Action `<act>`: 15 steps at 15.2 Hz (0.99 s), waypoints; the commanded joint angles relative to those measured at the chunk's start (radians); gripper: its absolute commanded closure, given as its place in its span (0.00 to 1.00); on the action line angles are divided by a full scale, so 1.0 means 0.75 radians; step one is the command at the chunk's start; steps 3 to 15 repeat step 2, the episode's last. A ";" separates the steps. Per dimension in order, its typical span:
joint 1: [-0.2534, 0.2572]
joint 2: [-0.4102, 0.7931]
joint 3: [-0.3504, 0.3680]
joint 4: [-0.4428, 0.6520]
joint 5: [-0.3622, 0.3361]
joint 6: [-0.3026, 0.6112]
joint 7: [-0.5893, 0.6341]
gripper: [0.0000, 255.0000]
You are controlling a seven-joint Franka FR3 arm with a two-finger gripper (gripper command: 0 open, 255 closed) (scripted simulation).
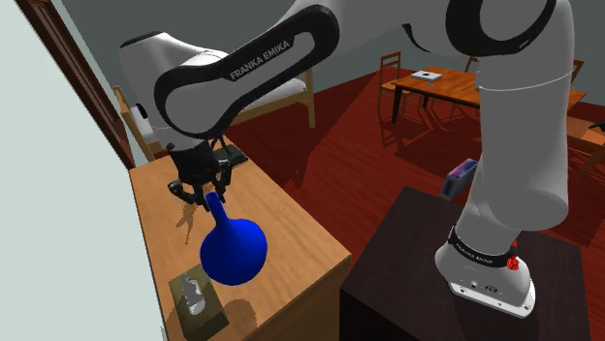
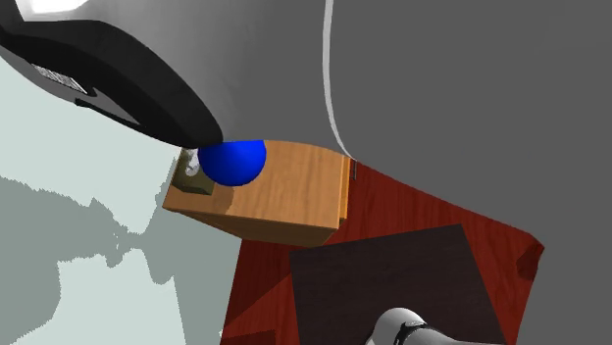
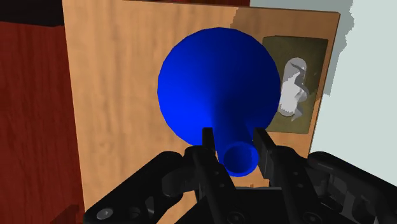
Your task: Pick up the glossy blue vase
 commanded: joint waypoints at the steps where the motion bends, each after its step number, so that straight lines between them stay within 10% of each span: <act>1: 0.000 -0.008 0.002 0.014 0.004 -0.019 -0.001 1.00; 15: 0.000 -0.008 0.002 0.014 0.004 -0.019 -0.001 1.00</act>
